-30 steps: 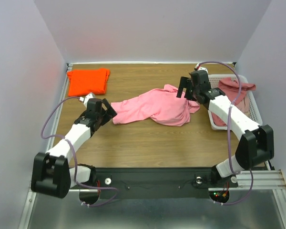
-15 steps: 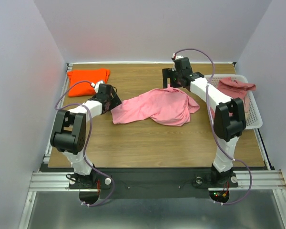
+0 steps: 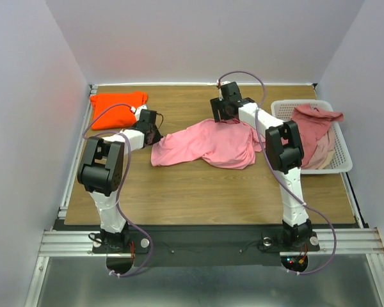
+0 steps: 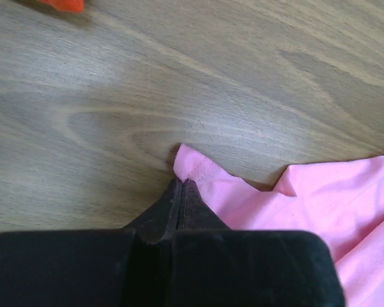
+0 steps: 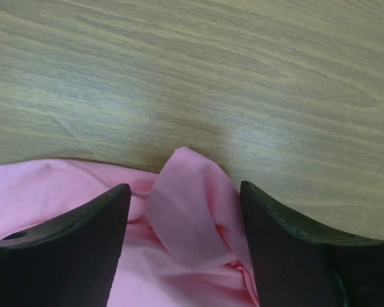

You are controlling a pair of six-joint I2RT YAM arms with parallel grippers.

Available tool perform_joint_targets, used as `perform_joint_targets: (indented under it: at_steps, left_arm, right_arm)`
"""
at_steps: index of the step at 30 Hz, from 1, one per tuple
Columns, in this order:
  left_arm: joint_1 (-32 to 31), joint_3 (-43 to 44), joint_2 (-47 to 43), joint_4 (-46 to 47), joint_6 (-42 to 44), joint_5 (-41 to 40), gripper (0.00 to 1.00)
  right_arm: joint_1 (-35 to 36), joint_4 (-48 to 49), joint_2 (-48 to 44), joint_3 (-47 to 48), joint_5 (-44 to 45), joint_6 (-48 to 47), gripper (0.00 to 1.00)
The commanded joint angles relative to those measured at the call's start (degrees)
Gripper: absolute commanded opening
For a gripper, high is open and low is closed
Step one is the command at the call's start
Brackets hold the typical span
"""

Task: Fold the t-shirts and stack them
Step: Flatten the tshirt out

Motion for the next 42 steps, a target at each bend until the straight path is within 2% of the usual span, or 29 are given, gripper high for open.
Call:
perform_joint_targets:
  at_steps: [1,2,5,6,11,12,16,23,30,32,33,36,37,42]
  left_arm:
    - [-0.42,0.7,-1.04,-1.64,1.4,-2.37,0.0]
    - [-0.51,0.26,-2.35,-1.2,1.4,-3.08,0.0]
    - [-0.51,-1.06,-4.03,-0.5,1.93,-4.14,0.0]
    - [-0.51,-1.59,-4.91,-0.24,2.11,-4.31,0.0]
    - [-0.51,-1.77,-6.76,-0.06,4.21,-5.1,0.0]
    - [-0.51,-1.77,-7.2,-0.06,4.39,-5.11,0.0]
    - [-0.51,-1.86,-8.87,-0.06,4.65,-4.93,0.0]
    - [-0.59,-2.91,-16.24,-1.28,4.31,-5.72,0.0]
    - [-1.21,-5.55,-35.83,-3.48,4.92,-7.3,0.0]
    - [-1.21,-3.72,-42.23,-6.53,5.36,-8.0,0.0]
    - [-1.3,-2.92,-44.27,-7.78,5.62,-8.27,0.0]
    - [-2.35,-0.8,-51.92,-10.33,4.31,-10.12,0.0]
    - [-2.44,1.11,-53.68,-10.78,3.43,-8.99,0.0]
    - [-2.62,9.29,-63.34,-13.41,3.6,-4.15,0.0]
  right_arm:
    - [0.41,1.65,-0.04,3.01,4.01,-1.12,0.72]
    - [0.41,1.65,0.31,2.84,4.19,-1.12,0.61]
    - [0.41,1.65,1.02,2.92,4.63,-1.12,0.48]
    - [0.41,1.65,1.63,3.01,5.41,-1.12,0.39]
    - [0.41,1.65,2.6,3.62,6.82,-1.03,0.28]
    - [0.41,1.65,2.6,3.8,7.26,-0.95,0.19]
    - [0.41,1.65,1.03,4.24,10.59,-0.51,0.01]
    - [0.41,1.65,-11.78,1.61,12.71,1.16,0.0]
    - [0.41,1.65,-27.34,-6.12,20.26,4.23,0.0]
    - [0.5,1.65,-35.93,-8.57,21.24,4.94,0.0]
    - [0.41,1.65,-35.98,-9.46,20.63,5.2,0.01]
    - [0.41,1.65,-45.54,-12.36,16.86,6.87,0.0]
    - [0.41,1.65,-50.78,-12.89,13.19,7.48,0.0]
    - [0.41,1.39,-64.44,-13.69,-0.71,8.81,0.0]
